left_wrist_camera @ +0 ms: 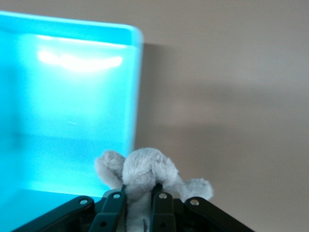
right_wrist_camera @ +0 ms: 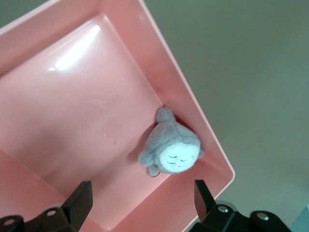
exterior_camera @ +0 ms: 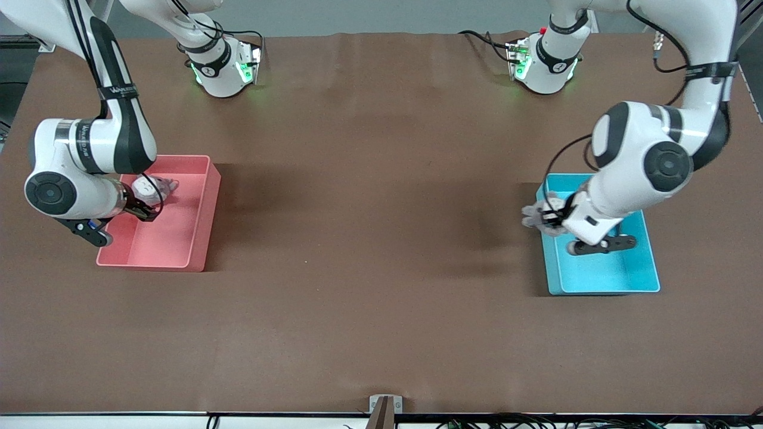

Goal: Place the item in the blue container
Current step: 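Carry the held plush over the blue box with the left gripper, then release the plush in the blue box while the right gripper grasps the second plush, then lift the left gripper from the blue box while the right gripper holds the plush, then carry the second plush to mid-table with the right gripper and set it down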

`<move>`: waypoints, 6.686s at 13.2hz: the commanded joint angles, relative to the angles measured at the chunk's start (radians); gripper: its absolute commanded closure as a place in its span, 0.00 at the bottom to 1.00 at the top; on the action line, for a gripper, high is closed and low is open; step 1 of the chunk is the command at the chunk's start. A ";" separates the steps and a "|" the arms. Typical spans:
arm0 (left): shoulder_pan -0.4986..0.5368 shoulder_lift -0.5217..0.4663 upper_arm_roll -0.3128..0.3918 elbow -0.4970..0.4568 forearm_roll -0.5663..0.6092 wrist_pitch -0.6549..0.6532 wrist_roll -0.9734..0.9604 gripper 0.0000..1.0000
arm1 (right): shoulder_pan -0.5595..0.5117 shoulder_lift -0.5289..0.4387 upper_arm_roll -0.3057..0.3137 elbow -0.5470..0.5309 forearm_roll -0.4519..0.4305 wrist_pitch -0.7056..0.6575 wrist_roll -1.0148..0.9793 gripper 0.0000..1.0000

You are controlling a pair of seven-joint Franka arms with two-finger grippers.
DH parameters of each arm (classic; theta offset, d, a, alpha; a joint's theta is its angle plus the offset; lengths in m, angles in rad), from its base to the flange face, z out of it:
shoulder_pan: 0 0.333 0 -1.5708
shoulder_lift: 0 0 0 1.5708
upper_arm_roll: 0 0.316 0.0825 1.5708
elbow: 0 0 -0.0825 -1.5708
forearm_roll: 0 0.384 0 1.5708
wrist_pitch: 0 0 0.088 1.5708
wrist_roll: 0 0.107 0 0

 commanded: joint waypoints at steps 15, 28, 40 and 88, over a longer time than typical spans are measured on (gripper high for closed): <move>0.198 0.216 -0.011 -0.101 0.144 0.230 0.177 0.86 | -0.041 -0.013 0.002 -0.172 -0.166 0.184 -0.024 0.01; 0.191 0.118 -0.032 -0.089 0.143 0.144 0.185 0.00 | -0.169 0.036 -0.001 -0.256 0.192 0.324 -0.372 0.02; 0.191 -0.188 -0.161 0.044 -0.018 -0.230 0.135 0.00 | -0.173 0.057 -0.002 -0.256 0.149 0.348 -0.323 0.03; 0.210 -0.202 -0.332 0.297 -0.020 -0.300 -0.120 0.00 | 0.082 0.114 0.002 0.387 0.320 -0.319 -0.070 1.00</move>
